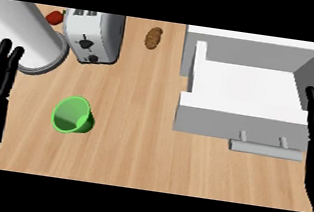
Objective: Pick up the cup, place it into the drawer and close the drawer
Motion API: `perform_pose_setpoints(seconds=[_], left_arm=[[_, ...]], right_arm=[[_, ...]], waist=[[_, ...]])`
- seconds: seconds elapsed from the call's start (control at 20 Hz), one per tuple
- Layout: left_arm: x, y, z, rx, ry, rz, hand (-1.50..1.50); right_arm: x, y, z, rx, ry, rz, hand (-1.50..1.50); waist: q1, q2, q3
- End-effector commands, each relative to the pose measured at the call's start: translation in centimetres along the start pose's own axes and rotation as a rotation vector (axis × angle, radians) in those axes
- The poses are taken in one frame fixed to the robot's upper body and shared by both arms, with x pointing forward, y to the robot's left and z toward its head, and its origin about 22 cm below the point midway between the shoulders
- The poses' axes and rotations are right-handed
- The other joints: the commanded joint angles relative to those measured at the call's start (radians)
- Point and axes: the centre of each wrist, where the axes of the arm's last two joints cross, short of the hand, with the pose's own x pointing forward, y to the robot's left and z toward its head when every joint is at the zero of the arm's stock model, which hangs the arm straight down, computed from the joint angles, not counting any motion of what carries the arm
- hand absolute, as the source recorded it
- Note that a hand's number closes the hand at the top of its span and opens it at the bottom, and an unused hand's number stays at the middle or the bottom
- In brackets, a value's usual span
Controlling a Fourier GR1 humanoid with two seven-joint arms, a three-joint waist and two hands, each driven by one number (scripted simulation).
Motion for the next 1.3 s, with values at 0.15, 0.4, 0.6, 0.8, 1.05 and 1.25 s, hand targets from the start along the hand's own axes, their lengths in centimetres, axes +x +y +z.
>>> perform_pose_setpoints(seconds=[0.15, 0.4, 0.6, 0.8, 1.05, 1.25], left_arm=[[-0.2, -1.3, -0.4, 0.351, 0.003, -0.223, -1.5], [-1.9, -3.6, -0.7, 0.615, 0.108, -0.141, -1.5], [-4.5, -6.3, -2.8, 0.647, 0.093, -0.167, -1.5], [-3.6, -6.6, -3.9, 0.629, 0.118, -0.136, -1.5], [-3.9, -6.9, -2.3, 0.641, 0.105, -0.155, -1.5], [-5.1, -7.3, -3.0, 0.665, 0.122, -0.157, -1.5]], right_arm=[[0.2, 0.4, -0.4, 0.055, 0.039, -0.009, -1.5], [-0.6, 0.6, -0.2, 0.127, 0.123, -0.103, -1.5], [0.9, 1.7, 0.3, 0.117, 0.126, -0.117, -1.5], [0.2, 1.3, -1.5, 0.116, 0.124, -0.098, -1.5], [-2.8, 1.1, -0.5, 0.107, 0.131, -0.105, -1.5], [-0.5, 0.9, -2.6, 0.131, 0.119, -0.113, -1.5]], waist=[[-0.032, -0.01, -0.024], [-0.038, -0.008, -0.025], [-0.04, -0.009, -0.026], [-0.03, -0.01, -0.026], [-0.028, -0.01, -0.026], [-0.029, -0.009, -0.026]])
